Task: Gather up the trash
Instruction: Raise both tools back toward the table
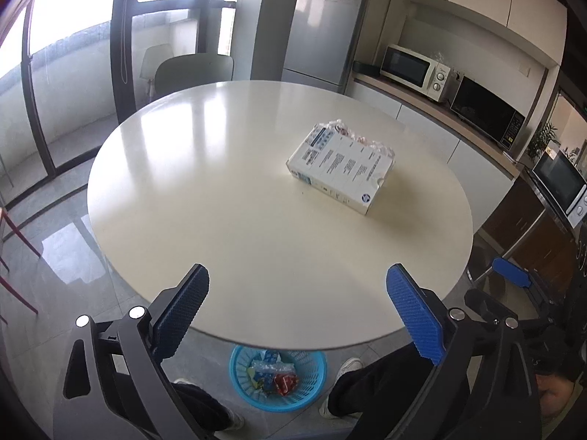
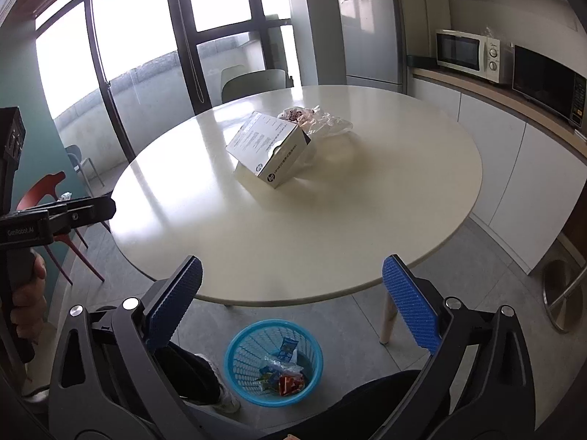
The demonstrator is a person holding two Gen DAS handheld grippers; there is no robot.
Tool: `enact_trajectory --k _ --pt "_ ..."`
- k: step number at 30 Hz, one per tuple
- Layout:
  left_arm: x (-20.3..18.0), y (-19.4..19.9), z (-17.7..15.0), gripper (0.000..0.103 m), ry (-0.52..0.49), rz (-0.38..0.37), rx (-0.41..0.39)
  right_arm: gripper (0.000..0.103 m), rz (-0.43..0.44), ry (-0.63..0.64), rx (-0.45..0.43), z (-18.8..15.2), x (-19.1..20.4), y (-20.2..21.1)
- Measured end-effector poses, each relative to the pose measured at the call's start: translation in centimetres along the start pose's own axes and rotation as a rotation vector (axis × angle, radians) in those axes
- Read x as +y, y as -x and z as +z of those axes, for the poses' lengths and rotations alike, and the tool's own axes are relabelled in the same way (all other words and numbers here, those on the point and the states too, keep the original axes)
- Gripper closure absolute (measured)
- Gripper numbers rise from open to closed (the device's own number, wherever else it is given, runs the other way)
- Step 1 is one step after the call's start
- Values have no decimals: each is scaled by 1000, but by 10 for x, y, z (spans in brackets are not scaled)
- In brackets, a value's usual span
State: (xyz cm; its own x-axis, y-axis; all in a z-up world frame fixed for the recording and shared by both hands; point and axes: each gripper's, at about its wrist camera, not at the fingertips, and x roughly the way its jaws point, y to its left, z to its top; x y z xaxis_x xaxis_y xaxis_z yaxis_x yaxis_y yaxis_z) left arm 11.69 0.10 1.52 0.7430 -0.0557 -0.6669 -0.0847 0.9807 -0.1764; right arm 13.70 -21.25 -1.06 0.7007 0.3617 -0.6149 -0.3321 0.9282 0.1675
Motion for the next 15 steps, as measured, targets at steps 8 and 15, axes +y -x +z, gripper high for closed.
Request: enact_trajectory --k 8,15 --pt "-21 -38 37 6 39 55 9 9 -5 8 -25 23 -32 -8" --pt "-30 -65 64 6 100 103 24 9 4 -6 -17 27 -56 -16"
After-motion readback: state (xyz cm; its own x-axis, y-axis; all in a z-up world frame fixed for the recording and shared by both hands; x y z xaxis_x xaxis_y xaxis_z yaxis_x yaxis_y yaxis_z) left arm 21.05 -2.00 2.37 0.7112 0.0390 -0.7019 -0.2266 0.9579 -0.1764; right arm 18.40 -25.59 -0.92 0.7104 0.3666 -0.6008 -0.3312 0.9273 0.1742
